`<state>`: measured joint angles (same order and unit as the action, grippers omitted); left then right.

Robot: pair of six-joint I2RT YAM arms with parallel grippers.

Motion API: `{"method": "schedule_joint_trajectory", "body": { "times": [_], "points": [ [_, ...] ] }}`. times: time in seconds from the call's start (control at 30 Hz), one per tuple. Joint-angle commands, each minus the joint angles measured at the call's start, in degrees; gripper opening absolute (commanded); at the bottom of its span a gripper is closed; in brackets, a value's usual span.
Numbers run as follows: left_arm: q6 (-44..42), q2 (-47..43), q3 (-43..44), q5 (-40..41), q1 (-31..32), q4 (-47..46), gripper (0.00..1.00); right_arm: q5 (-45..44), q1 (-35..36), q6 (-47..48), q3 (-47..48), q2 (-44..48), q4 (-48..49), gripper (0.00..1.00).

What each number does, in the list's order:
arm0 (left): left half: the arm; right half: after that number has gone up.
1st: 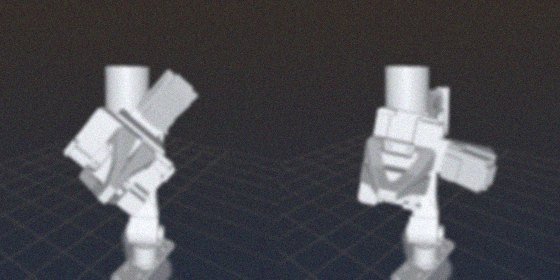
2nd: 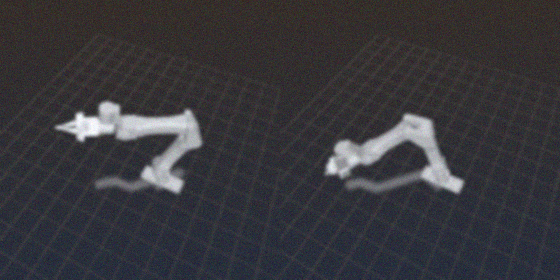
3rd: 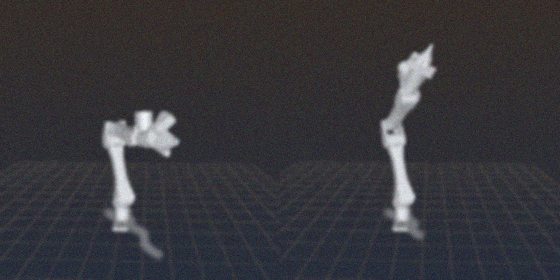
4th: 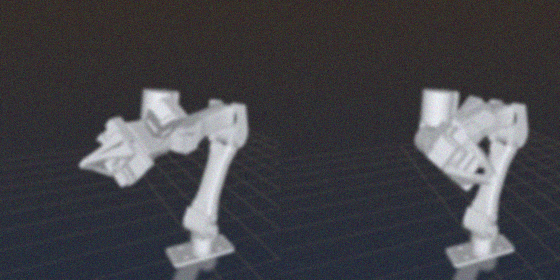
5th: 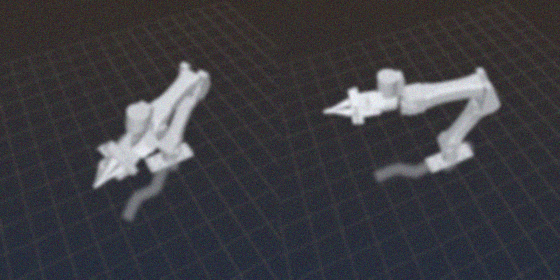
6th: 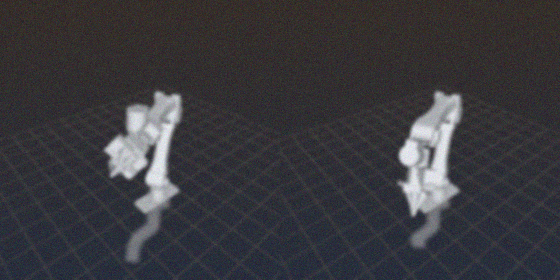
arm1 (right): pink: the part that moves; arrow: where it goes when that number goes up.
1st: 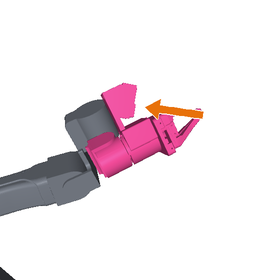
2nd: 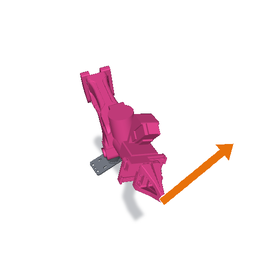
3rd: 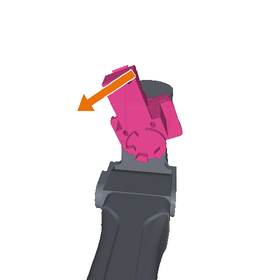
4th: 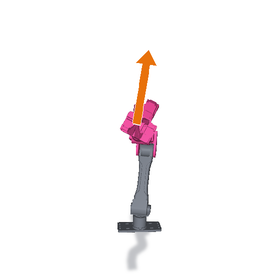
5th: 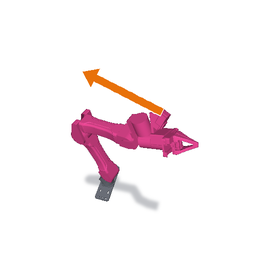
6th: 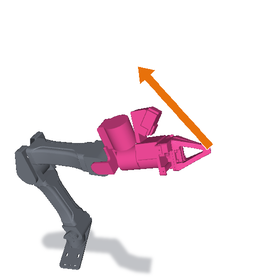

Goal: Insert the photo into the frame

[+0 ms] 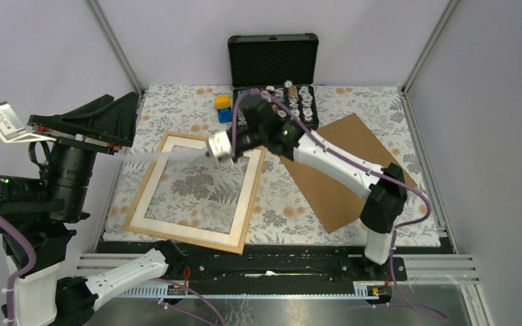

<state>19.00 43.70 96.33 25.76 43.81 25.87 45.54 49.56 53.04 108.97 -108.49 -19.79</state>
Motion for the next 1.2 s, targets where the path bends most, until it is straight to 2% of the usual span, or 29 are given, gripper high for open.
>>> {"method": "schedule_joint_trajectory", "body": {
  "times": [0.0, 0.07, 0.23, 0.27, 0.3, 0.43, 0.47, 0.5, 0.53, 0.7, 0.8, 0.9, 1.0, 1.07, 1.13, 1.17],
  "points": [
    [-2.03, -1.77, -0.97, 3.67, -0.09, -3.35, 0.99, -1.42, 2.57, 30.09, -18.72, 7.97, 15.15, 0.00],
    [-2.05, -1.61, -1.27, 3.63, 0.04, -3.06, 0.99, -1.50, 3.35, 34.57, -26.00, 9.09, 20.89, 0.00],
    [-0.94, -1.10, -3.32, 2.94, -0.01, -3.16, 0.99, -9.14, 6.65, 43.24, -35.75, 8.62, 25.40, 0.00],
    [-0.76, -1.09, -4.00, 2.72, 0.04, -3.67, 0.99, -9.79, 6.67, 44.65, -37.50, 8.38, 26.29, 0.02],
    [-0.38, -1.03, -4.68, 2.53, 0.03, -4.11, 0.99, -10.37, 6.69, 45.01, -39.55, 7.99, 27.54, 0.08],
    [0.50, 0.05, -6.58, 1.14, 0.04, -4.90, 0.99, -12.43, 6.69, 42.31, -46.53, 8.10, 36.24, 0.51],
    [0.55, 0.46, -7.00, 0.77, -0.03, -4.99, 0.99, -13.28, 6.69, 41.30, -47.78, 8.61, 37.02, 0.59],
    [0.70, 0.88, -7.30, 0.82, 0.00, -5.00, 0.99, -13.89, 6.69, 40.08, -49.05, 9.20, 37.57, 0.83],
    [0.83, 1.20, -7.60, 0.84, 0.03, -5.03, 0.99, -14.17, 6.70, 39.13, -50.61, 10.23, 37.89, 0.97],
    [0.95, 2.05, -9.38, 0.49, 0.03, -5.91, 0.99, -16.16, 6.86, 31.75, -58.43, 18.96, 34.17, 0.99],
    [0.95, 2.34, -11.05, 0.58, 0.03, -7.20, 0.99, -19.55, 6.86, 22.64, -62.16, 25.38, 27.52, 1.00],
    [1.08, 3.15, -12.72, 0.56, 0.04, -8.34, 0.99, -20.31, 6.87, 13.62, -60.66, 30.21, 9.94, 1.00],
    [1.87, 4.84, -14.20, 0.57, 0.04, -9.36, 0.99, -20.32, 6.74, -1.53, -59.49, 33.77, 1.27, 1.00],
    [2.59, 6.27, -14.66, 0.13, -0.04, -9.98, 0.99, -22.33, 5.70, -21.95, -60.76, 35.67, 7.76, 1.00],
    [2.93, 7.87, -14.43, -1.22, -0.02, -10.32, 0.99, -34.92, 5.54, -45.61, -60.27, 35.90, 12.47, 1.00],
    [3.07, 8.76, -14.30, -1.84, -0.06, -10.39, 0.99, -40.17, 5.50, -53.93, -58.53, 35.26, 11.00, 1.00]
  ]
}}
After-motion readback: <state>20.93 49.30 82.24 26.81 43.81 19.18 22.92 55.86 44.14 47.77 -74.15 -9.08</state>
